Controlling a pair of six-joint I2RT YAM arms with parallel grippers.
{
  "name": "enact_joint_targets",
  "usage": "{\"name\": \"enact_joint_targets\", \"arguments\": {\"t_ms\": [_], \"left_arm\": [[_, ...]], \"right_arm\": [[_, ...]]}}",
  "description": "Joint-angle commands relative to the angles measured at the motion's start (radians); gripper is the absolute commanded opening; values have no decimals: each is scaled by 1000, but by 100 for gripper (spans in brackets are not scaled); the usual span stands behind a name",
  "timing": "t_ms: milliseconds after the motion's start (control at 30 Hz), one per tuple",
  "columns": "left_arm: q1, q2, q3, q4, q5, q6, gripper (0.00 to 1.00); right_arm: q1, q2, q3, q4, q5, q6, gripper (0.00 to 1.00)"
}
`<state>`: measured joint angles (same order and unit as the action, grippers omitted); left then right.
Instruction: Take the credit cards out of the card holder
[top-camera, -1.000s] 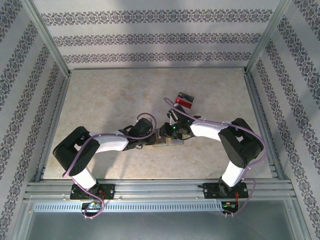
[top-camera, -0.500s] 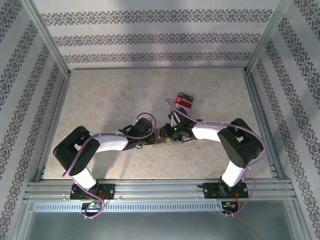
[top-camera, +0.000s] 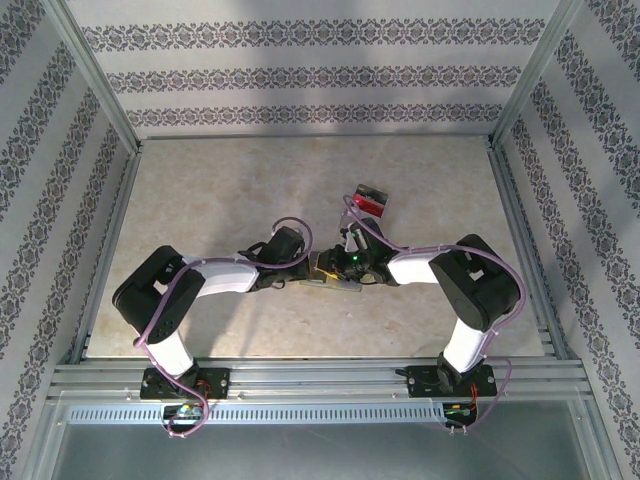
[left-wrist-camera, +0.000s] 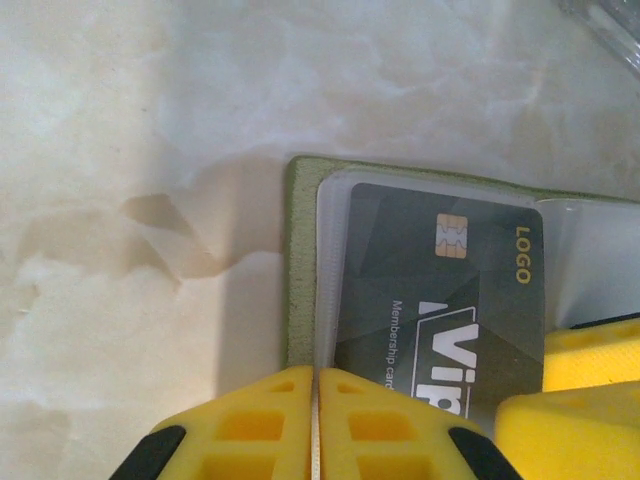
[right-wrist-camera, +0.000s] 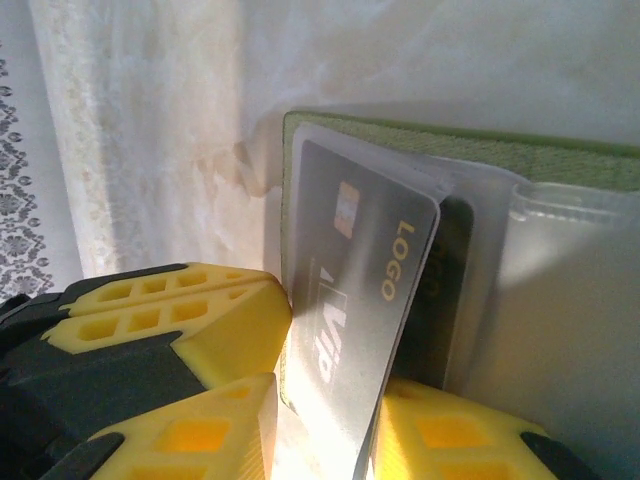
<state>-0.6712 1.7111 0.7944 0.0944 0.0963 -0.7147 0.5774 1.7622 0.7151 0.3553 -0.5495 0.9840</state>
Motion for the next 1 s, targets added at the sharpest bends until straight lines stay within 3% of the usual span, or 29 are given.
{"name": "enact_joint_targets", "arguments": {"t_ms": [0, 333, 967], "left_arm": [[2, 13, 8, -16, 8, 13, 7], [2, -29, -40, -26, 14, -11, 7], [2, -23, -38, -45, 4, -25, 4]], "right_arm": [[4, 25, -18, 124, -64, 47, 29], [-23, 25, -101, 295, -71, 131, 24], [-88, 10, -198, 441, -100, 188, 22]]}}
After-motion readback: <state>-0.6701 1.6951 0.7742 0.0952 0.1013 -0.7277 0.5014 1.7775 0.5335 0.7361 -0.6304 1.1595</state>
